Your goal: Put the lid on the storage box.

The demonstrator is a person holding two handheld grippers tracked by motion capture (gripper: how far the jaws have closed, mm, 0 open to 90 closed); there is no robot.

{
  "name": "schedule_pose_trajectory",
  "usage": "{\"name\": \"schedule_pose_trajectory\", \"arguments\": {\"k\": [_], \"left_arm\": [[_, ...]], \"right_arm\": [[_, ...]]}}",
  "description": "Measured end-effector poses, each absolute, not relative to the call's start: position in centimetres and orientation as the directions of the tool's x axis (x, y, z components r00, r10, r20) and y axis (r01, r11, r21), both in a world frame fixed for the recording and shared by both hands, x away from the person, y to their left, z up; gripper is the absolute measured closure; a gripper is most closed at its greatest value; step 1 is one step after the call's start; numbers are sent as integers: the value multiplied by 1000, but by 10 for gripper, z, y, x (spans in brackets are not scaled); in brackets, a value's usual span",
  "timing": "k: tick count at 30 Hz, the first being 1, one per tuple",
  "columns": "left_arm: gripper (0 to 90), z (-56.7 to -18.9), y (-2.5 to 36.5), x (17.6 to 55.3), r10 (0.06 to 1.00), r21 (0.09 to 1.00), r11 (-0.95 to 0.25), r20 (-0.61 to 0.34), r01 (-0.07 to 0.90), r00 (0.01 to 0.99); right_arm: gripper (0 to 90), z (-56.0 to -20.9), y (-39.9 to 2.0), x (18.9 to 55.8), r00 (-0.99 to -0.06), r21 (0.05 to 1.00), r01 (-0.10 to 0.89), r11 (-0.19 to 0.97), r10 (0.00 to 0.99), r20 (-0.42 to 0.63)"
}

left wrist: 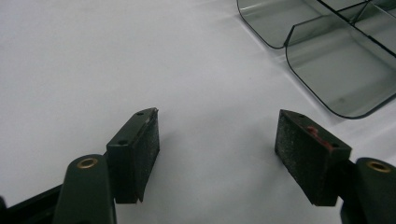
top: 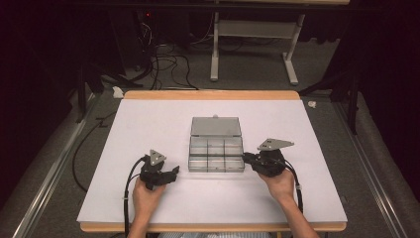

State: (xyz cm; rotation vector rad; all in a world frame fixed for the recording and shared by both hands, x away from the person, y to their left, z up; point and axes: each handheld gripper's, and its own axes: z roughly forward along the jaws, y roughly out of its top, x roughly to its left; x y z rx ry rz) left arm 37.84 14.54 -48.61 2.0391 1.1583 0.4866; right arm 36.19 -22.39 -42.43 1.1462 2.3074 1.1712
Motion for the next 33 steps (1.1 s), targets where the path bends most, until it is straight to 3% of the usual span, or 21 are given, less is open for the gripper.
{"name": "schedule_pose_trajectory", "arguments": {"k": [33], "left_arm": [[308,-486,145,378,851,748,-331,-26,575,524]], "right_arm": [[820,-444,-197,382,-657,716,561,414,750,81]]}}
